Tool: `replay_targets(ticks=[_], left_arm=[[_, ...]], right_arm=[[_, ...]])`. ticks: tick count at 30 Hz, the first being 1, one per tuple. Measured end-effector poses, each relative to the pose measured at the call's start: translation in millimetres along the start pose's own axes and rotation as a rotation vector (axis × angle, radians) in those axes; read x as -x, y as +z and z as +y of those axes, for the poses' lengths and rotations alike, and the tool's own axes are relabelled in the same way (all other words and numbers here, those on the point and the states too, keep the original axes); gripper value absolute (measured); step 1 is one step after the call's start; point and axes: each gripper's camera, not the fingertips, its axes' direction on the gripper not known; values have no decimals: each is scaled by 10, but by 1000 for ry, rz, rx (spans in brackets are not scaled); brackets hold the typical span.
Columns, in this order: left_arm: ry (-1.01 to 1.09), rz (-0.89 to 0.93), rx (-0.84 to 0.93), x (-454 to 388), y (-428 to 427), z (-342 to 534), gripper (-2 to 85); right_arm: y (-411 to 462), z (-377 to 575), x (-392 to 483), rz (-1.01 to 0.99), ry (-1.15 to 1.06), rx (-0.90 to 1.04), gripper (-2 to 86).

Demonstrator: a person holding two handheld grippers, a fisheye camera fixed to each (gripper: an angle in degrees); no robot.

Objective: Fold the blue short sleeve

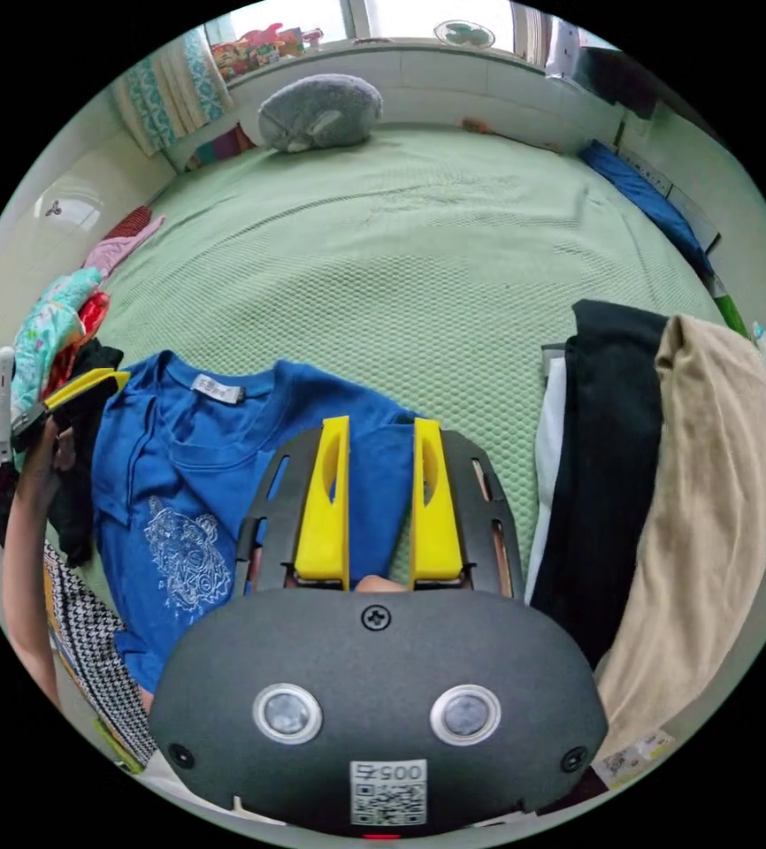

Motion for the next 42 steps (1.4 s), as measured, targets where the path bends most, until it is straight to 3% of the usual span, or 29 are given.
replay_targets(ticks=[4,6,11,14,19,24,28,35,42], left_arm=[[48,-71,-24,-206,69,22,109],[92,-100,-28,-341,74,63,53],[223,-251,-86,-538,-60,67,45],[227,-233,-108,-521,-262,-70,43],[208,-358,-193,-487,-606,-418,42],[47,-308,-149,-317,-630,-783,62],[0,-261,-109,-241,-477,-557,46],[202,-64,-14,-181,-444,769,34],[120,102,82,-76,-400,1864,9]], right_arm=[[41,128,216,57,-107,-62,27],[81,215,380,142,-198,-81,-4],[-89,203,447,167,-205,-142,-10],[-357,61,437,186,-196,-216,-11],[-728,-347,515,255,-204,-297,-12],[-663,-929,563,262,-65,-210,1],[-537,-735,578,195,-39,-211,13],[-417,776,571,108,-341,-56,32],[-425,1887,427,6,-202,16,35]])
